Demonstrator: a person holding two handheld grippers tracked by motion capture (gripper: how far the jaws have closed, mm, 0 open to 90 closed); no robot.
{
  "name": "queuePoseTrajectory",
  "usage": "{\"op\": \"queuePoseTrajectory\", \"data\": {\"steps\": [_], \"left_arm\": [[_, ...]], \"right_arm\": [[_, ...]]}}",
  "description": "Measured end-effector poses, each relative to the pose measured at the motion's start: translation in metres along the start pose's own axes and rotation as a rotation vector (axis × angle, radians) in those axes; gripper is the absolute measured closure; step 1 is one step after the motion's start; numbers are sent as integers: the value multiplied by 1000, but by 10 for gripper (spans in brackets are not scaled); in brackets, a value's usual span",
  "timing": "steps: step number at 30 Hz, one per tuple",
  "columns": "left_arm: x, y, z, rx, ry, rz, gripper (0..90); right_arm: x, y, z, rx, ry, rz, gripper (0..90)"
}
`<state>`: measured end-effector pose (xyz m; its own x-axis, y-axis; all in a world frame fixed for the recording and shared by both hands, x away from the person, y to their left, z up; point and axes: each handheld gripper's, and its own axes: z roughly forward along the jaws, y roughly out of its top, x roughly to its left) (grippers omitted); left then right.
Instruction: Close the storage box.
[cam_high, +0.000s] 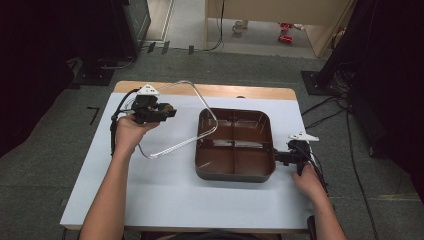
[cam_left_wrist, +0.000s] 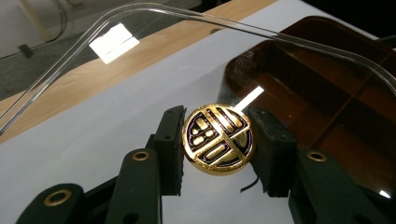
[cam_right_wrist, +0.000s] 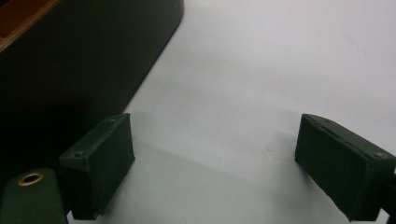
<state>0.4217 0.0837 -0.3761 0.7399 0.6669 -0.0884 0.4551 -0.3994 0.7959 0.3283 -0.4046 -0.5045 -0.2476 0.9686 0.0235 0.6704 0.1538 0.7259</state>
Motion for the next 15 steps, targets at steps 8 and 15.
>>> {"op": "queuePoseTrajectory", "data": {"steps": [8, 15], "left_arm": [[-24, 9, 11, 6, -63, 59, 593], [-38, 11, 22, 0, -131, 71, 594]], "right_arm": [[0, 0, 0, 0, 0, 2, 112], [0, 0, 0, 0, 0, 2, 113]]}}
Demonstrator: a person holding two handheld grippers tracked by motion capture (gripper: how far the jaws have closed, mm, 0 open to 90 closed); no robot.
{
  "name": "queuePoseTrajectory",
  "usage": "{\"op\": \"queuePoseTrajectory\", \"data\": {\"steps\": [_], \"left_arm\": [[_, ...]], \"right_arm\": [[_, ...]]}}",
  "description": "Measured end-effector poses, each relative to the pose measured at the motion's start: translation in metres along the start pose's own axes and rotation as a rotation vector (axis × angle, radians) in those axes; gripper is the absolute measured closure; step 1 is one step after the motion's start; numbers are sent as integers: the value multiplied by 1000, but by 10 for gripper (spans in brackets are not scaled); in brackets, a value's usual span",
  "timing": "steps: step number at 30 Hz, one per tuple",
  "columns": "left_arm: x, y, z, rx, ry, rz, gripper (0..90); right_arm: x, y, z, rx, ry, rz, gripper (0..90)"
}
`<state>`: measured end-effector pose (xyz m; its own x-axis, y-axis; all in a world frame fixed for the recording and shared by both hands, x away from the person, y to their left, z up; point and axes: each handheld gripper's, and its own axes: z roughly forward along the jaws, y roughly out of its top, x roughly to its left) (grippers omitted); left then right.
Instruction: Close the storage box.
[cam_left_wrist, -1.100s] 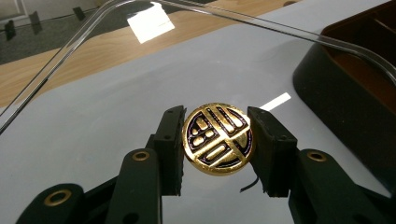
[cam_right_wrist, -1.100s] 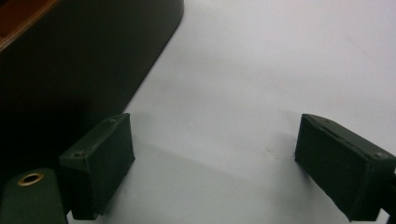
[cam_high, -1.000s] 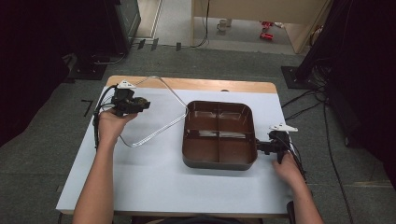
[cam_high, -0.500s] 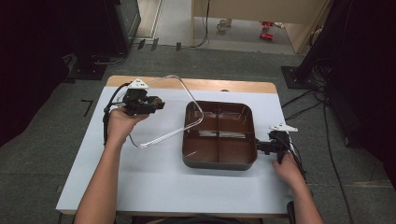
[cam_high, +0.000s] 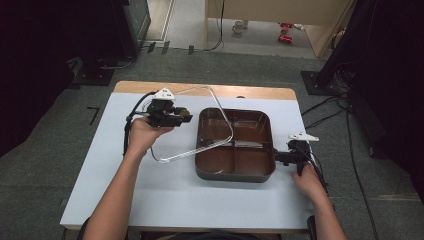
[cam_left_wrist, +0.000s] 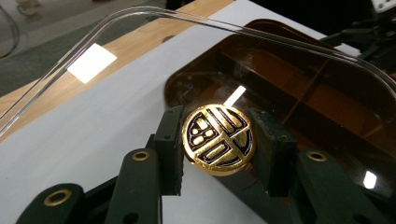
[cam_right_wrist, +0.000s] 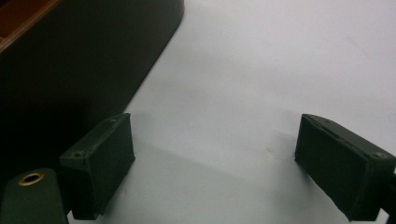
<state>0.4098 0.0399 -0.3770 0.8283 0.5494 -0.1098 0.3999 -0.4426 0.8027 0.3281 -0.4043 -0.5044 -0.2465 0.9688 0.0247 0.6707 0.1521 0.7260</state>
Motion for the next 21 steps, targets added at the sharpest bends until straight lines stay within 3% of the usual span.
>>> {"op": "queuePoseTrajectory", "data": {"steps": [8, 14, 21], "left_arm": [[-21, 6, 20, 18, -41, 77, 594], [-29, 11, 30, 23, -71, 97, 594], [-45, 28, 49, 42, -134, 154, 594]], "right_arm": [[0, 0, 0, 1, 0, -1, 113], [0, 0, 0, 0, 0, -1, 113], [0, 0, 0, 1, 2, 2, 113]]}}
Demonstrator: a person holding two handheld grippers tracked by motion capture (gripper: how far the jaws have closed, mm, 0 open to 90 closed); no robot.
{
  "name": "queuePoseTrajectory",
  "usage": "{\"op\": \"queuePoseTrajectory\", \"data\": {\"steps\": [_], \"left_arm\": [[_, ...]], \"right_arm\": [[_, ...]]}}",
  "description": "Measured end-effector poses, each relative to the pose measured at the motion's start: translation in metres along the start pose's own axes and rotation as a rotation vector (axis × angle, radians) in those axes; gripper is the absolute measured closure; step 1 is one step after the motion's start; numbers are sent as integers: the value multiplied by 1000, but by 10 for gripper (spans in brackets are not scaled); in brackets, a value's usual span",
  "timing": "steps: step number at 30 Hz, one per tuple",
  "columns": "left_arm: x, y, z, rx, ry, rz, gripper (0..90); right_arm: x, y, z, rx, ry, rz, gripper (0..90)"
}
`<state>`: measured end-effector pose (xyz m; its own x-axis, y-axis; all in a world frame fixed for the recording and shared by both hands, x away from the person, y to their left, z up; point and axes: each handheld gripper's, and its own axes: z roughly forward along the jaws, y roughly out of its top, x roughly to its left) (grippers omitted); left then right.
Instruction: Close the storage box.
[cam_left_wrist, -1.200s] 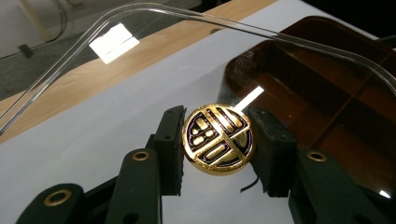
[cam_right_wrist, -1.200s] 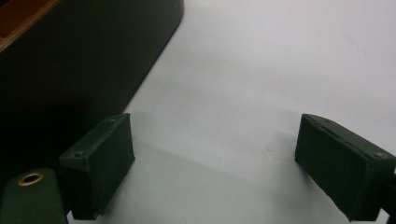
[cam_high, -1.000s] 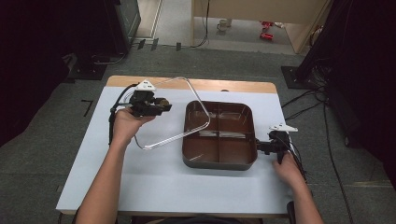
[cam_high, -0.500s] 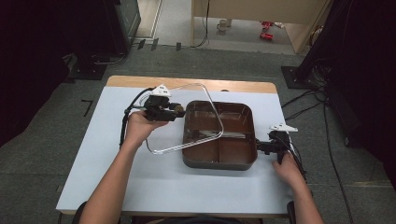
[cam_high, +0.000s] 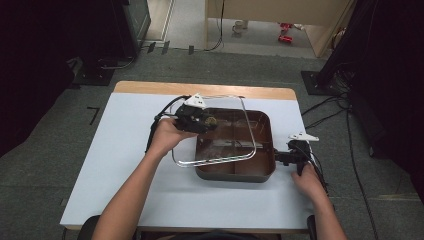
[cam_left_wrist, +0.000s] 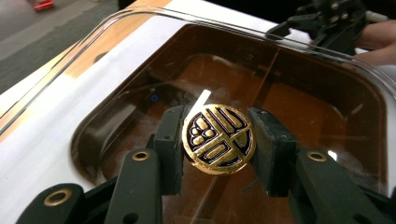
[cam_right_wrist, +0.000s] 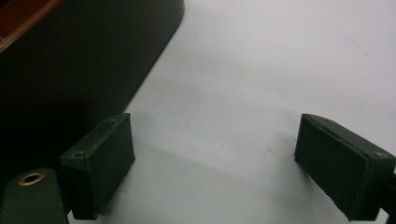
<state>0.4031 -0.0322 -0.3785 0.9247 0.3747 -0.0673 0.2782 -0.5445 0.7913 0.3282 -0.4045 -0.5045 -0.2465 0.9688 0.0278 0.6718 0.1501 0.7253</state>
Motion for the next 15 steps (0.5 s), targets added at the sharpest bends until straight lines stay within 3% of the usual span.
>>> {"op": "queuePoseTrajectory", "data": {"steps": [10, 15], "left_arm": [[-9, 13, 29, 28, -67, 43, 594], [-15, 13, 42, 58, -70, 60, 594]], "right_arm": [[0, 0, 0, 0, 0, -1, 113], [0, 0, 0, 0, 0, 0, 113]]}}
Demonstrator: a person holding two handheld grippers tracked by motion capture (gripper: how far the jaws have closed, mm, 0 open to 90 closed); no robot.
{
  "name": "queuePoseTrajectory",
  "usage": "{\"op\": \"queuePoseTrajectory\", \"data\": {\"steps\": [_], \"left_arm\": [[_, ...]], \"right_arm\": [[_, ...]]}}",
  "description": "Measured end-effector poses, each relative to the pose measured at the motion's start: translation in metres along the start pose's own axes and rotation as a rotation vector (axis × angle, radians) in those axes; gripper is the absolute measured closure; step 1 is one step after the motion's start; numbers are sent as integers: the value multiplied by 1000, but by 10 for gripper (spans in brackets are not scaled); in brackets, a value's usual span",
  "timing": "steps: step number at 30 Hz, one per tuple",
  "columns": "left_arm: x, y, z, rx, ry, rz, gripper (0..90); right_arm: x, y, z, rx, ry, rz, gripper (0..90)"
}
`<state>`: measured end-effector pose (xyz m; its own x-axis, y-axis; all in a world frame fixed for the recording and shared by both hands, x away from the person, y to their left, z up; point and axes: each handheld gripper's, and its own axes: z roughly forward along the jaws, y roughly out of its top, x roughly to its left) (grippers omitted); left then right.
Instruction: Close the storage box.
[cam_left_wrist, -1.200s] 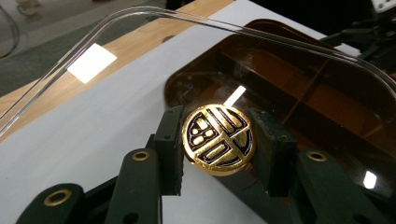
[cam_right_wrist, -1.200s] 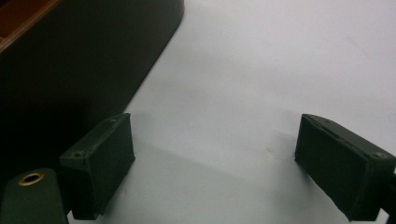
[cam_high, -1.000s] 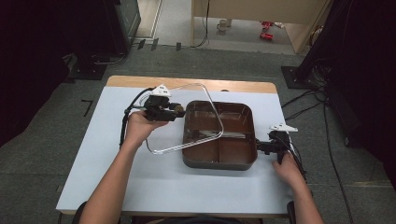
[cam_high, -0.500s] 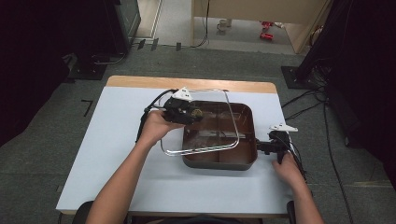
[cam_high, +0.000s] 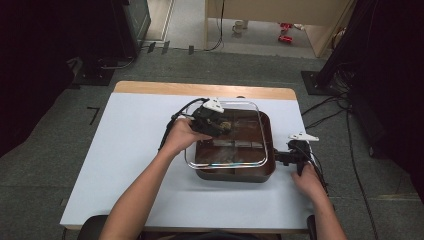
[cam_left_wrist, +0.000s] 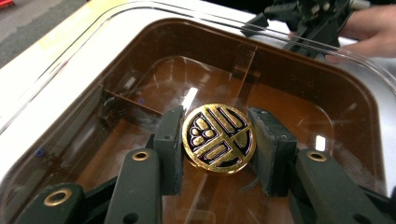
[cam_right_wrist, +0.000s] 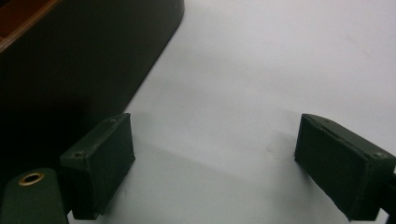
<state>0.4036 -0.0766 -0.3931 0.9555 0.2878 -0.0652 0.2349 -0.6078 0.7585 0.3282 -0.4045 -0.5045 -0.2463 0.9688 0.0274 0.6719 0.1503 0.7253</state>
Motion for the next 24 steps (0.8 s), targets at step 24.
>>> {"op": "queuePoseTrajectory", "data": {"steps": [24], "left_arm": [[-6, 3, 47, 60, -65, 33, 593]], "right_arm": [[0, 0, 0, 0, 0, -2, 113]]}}
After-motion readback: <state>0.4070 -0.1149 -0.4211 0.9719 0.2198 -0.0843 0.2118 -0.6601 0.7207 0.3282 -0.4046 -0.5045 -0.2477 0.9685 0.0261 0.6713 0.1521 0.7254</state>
